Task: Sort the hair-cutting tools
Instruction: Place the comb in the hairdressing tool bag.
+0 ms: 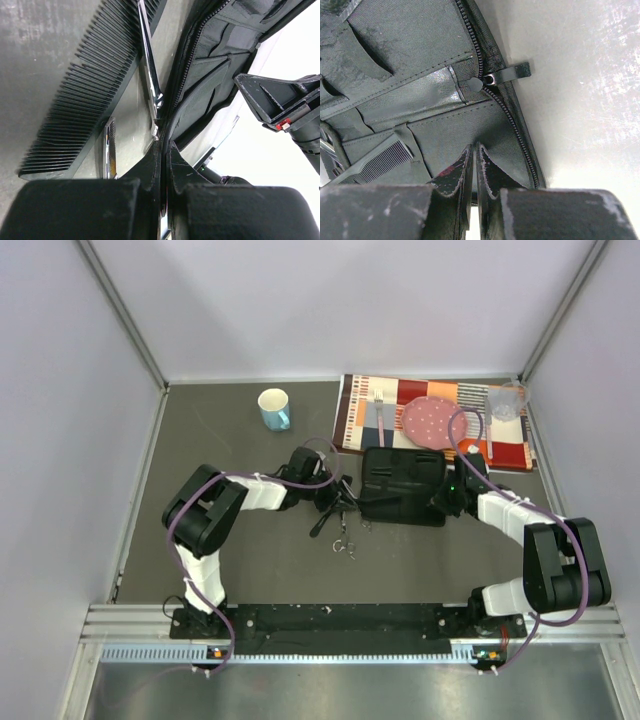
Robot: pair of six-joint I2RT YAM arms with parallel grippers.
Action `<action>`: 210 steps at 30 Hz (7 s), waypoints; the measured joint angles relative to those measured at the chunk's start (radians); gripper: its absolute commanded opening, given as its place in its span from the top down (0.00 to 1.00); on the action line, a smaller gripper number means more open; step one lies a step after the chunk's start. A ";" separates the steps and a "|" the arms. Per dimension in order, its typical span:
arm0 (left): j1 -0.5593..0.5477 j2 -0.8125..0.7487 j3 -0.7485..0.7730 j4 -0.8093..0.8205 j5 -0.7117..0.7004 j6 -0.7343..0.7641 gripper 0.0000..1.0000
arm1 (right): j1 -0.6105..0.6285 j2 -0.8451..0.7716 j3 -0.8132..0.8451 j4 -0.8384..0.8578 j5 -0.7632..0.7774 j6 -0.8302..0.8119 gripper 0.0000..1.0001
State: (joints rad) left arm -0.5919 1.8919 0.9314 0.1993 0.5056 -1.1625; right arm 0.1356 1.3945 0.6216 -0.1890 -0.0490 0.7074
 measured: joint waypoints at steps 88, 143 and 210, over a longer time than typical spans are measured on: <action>-0.071 -0.097 -0.057 -0.033 -0.143 0.108 1.00 | 0.000 -0.004 -0.006 0.011 0.001 -0.002 0.93; -0.110 0.084 0.344 -0.373 -0.102 0.347 1.00 | 0.000 0.006 0.002 0.018 -0.012 -0.048 0.90; -0.134 0.127 0.407 -0.375 -0.156 0.381 0.27 | -0.001 0.032 0.072 -0.133 0.106 -0.156 0.75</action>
State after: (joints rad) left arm -0.7261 2.0193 1.3388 -0.1757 0.3500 -0.7818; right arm 0.1345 1.4269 0.6937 -0.3218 0.0566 0.5514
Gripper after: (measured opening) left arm 0.718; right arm 0.269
